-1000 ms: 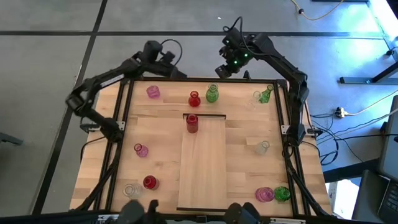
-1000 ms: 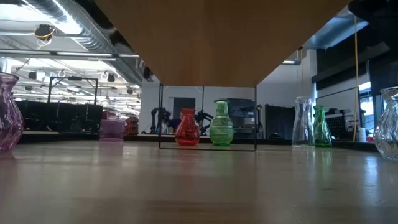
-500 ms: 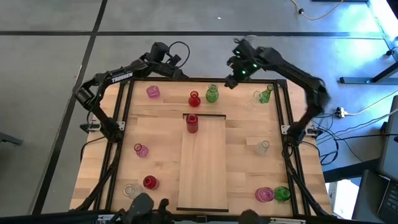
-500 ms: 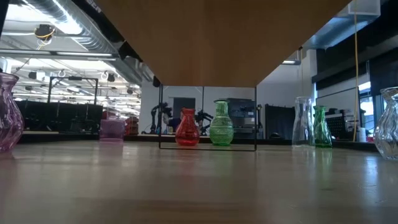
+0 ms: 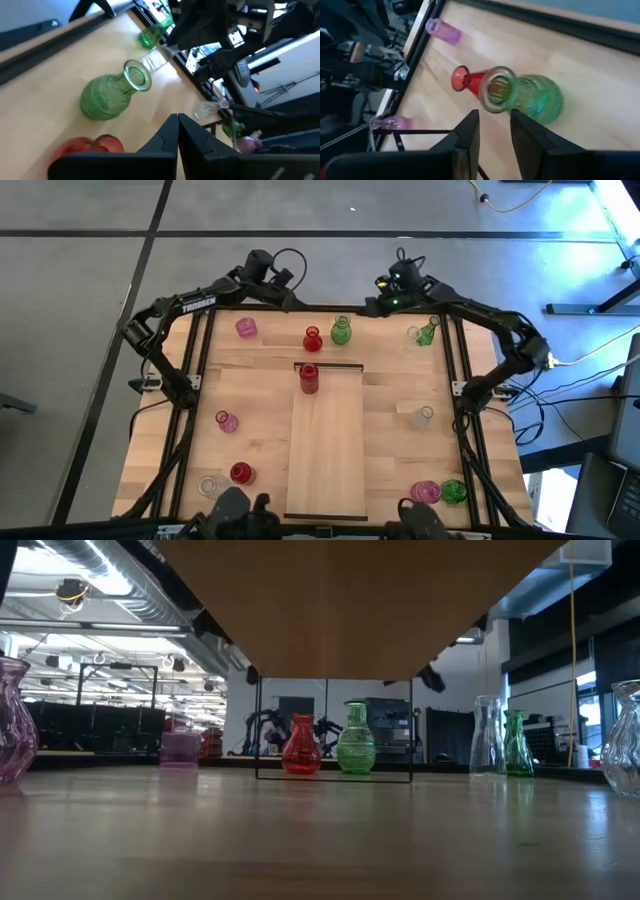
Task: Sort vases onto shelf
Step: Put the top left green vase on the shelf
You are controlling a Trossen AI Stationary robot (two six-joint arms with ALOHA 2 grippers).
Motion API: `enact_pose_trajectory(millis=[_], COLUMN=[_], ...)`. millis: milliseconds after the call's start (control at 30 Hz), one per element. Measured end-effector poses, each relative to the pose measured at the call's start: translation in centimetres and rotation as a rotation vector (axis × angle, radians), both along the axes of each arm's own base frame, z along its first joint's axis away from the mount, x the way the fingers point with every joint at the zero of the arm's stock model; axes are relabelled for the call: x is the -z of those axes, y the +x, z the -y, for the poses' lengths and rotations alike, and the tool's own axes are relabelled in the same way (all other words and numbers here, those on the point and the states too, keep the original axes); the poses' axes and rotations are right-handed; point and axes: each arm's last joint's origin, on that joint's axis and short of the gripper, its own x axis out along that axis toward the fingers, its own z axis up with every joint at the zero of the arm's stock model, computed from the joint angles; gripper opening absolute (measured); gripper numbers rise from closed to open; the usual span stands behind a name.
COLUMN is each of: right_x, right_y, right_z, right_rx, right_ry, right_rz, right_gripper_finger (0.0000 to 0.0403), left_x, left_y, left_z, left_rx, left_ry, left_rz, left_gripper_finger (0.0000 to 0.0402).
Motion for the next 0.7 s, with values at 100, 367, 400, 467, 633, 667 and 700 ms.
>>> enact_pose_trajectory(millis=[100, 367, 400, 467, 633, 667, 700], right_x=[1.5, 3.2, 2.9, 2.1, 0.5, 0.5, 0.8], right_y=[0.1, 1.2, 1.4, 1.9, 2.8, 2.9, 3.0], right_z=[1.1, 1.6, 1.7, 1.7, 2.1, 2.3, 2.4], right_rx=[-0.022, 0.002, 0.016, 0.027, 0.068, 0.074, 0.077], right_ry=[0.056, 0.143, 0.127, 0.089, 0.049, 0.070, 0.091], right_rz=[0.009, 0.002, 0.001, 0.003, -0.007, -0.024, -0.051], right_gripper_finger=[0.0092, 0.0092, 0.0092, 0.0092, 0.0092, 0.0092, 0.0092], left_x=[0.0, 0.0, 0.0, 0.0, 0.0, 0.0, 0.0], left_y=[-0.2, 0.2, 0.2, 0.3, 0.7, 0.7, 0.7], left_z=[-0.2, 0.2, 0.3, 0.4, 0.7, 0.8, 0.8], left_rx=[-0.013, 0.013, 0.011, 0.013, 0.017, 0.015, 0.012], left_ry=[-0.019, -0.050, -0.050, -0.050, -0.047, -0.049, -0.055], left_rz=[-0.002, 0.006, 0.005, 0.003, -0.001, -0.002, -0.003], left_gripper_finger=[0.0000, 0.0000, 0.0000, 0.0000, 0.0000, 0.0000, 0.0000])
